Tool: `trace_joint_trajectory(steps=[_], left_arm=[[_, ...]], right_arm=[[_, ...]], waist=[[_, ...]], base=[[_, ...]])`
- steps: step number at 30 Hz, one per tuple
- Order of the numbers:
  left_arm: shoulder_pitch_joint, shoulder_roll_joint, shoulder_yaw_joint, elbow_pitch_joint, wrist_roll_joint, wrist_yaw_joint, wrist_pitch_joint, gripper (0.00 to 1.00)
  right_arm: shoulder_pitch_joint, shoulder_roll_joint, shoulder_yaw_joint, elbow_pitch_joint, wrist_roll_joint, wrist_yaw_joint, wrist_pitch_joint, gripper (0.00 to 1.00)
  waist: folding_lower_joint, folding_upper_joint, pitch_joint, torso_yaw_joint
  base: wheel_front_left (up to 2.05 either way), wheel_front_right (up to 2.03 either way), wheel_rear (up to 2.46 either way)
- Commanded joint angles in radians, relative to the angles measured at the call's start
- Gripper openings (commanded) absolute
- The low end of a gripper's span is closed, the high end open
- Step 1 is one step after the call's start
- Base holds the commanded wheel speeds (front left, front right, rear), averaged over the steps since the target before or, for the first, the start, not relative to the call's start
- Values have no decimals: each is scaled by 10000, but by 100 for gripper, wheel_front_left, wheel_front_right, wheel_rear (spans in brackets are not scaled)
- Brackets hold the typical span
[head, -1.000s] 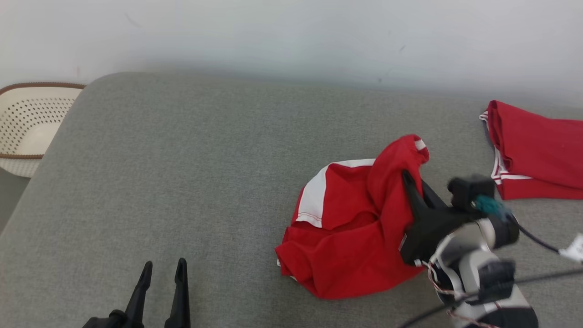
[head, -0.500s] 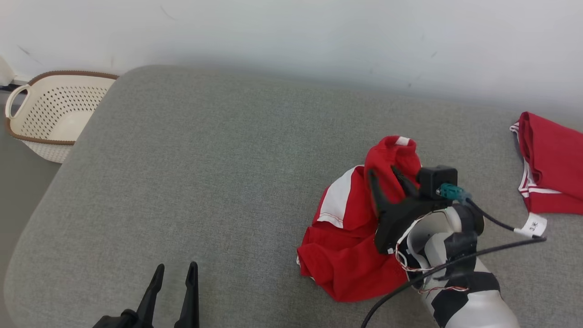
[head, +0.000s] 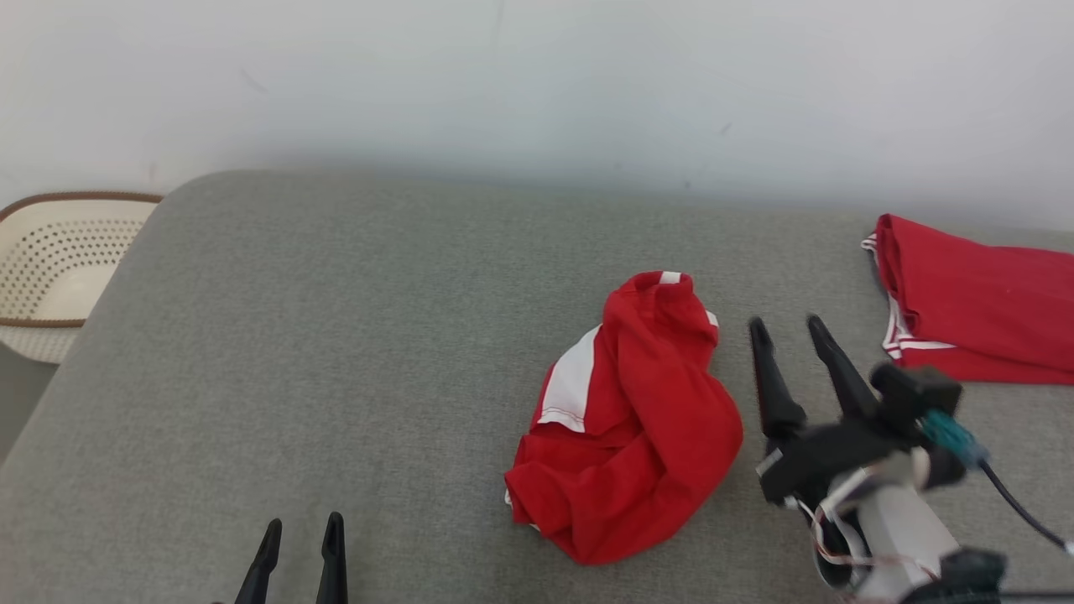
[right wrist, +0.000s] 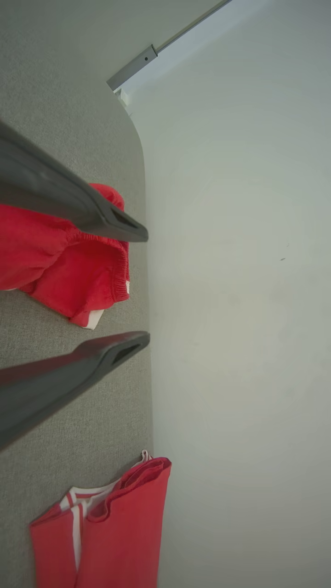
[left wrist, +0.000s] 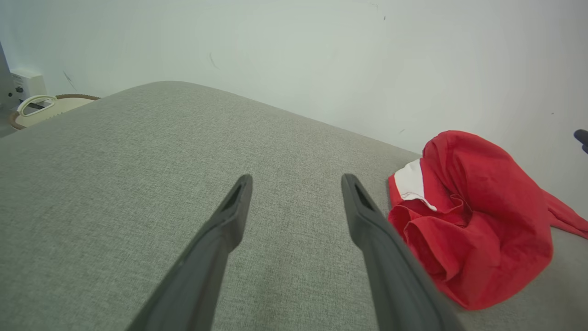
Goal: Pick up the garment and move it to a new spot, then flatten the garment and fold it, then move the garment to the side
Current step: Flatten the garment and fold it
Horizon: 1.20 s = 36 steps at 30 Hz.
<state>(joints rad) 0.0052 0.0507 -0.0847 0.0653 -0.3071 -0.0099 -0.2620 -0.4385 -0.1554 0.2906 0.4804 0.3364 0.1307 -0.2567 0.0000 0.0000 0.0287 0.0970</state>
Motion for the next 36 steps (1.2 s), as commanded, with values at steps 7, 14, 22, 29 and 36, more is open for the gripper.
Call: trace_joint_trajectory(steps=[7, 14, 22, 29, 36], left_arm=[[172, -2, 86, -116, 96, -32, -34, 100], [61, 0, 67, -110, 85, -35, -34, 100], [-68, 0, 40, -54, 186, -102, -34, 100], [-125, 0, 120, 47, 252, -151, -34, 100], [-136, 0, 127, 77, 244, -178, -34, 100]], right_arm=[[1938, 119, -1256, -1598, -597, 1, 630, 100], [2610, 519, -1406, -2327, -655, 1, 1232, 100], [2114, 745, -1067, -1492, 131, 1, 1456, 100], [1614, 886, -523, -145, 1172, 1, 1497, 100], [1004, 960, 238, 756, 1782, 1, 784, 0]], waist=[[0, 0, -35, -325], [0, 0, 92, -270], [0, 0, 177, 16], [0, 0, 179, 257], [0, 0, 176, 357]], base=[[0, 0, 0], [0, 0, 0], [0, 0, 0], [0, 0, 0], [0, 0, 0]])
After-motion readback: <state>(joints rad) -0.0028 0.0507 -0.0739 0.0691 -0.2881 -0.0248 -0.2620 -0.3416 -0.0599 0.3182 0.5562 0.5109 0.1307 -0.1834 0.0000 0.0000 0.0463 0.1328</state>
